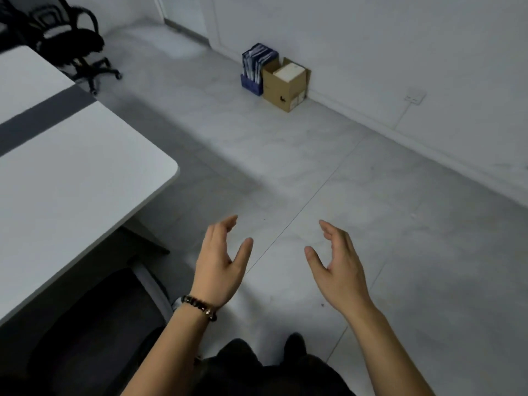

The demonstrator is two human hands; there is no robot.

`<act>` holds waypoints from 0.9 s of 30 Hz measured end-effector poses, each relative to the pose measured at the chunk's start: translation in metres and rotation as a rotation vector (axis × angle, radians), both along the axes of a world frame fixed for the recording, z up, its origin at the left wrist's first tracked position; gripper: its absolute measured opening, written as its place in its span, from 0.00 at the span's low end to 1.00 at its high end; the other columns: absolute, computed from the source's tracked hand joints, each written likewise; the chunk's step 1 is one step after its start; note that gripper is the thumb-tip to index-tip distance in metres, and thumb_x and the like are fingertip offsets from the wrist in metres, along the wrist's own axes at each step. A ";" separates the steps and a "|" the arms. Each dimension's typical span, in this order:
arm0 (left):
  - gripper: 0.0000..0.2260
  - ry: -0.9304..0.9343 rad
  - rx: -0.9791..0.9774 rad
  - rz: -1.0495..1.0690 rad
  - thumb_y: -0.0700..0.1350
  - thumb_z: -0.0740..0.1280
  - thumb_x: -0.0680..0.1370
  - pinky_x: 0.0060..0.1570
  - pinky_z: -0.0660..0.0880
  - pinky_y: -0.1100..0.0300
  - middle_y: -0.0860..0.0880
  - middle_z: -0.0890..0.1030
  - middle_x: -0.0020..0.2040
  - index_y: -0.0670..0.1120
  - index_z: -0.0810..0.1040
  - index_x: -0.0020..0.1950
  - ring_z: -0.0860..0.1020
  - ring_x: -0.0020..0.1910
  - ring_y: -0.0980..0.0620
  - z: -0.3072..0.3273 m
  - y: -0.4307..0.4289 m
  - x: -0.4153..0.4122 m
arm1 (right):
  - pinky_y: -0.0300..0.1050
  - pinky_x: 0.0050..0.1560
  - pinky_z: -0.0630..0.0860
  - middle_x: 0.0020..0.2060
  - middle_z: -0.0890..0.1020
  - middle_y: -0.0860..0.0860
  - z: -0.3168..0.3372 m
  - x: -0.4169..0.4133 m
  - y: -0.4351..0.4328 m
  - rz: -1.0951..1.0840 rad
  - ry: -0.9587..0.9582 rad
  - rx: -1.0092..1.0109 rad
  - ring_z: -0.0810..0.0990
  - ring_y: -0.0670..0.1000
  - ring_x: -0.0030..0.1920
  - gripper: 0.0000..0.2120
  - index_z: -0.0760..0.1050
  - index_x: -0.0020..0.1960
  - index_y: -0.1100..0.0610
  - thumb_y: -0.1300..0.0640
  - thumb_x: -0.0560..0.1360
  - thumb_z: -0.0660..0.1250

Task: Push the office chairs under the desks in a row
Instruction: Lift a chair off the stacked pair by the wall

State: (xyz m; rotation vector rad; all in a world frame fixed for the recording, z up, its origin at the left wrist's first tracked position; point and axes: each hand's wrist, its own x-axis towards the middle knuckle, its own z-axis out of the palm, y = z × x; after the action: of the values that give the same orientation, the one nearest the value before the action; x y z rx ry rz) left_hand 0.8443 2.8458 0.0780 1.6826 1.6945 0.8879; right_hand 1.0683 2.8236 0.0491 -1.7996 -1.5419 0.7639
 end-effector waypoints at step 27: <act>0.23 -0.021 -0.004 0.318 0.54 0.64 0.75 0.59 0.75 0.53 0.51 0.74 0.61 0.46 0.69 0.67 0.73 0.61 0.57 -0.005 0.649 -0.132 | 0.43 0.60 0.71 0.65 0.71 0.46 0.000 -0.123 0.718 0.268 0.040 0.043 0.72 0.44 0.65 0.24 0.65 0.72 0.48 0.49 0.77 0.66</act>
State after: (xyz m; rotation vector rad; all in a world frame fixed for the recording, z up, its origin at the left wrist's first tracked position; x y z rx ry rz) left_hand 0.7127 3.4945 0.0732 1.4164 1.9815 1.0397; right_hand 0.9451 3.5421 0.0487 -1.5544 -1.7810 0.8787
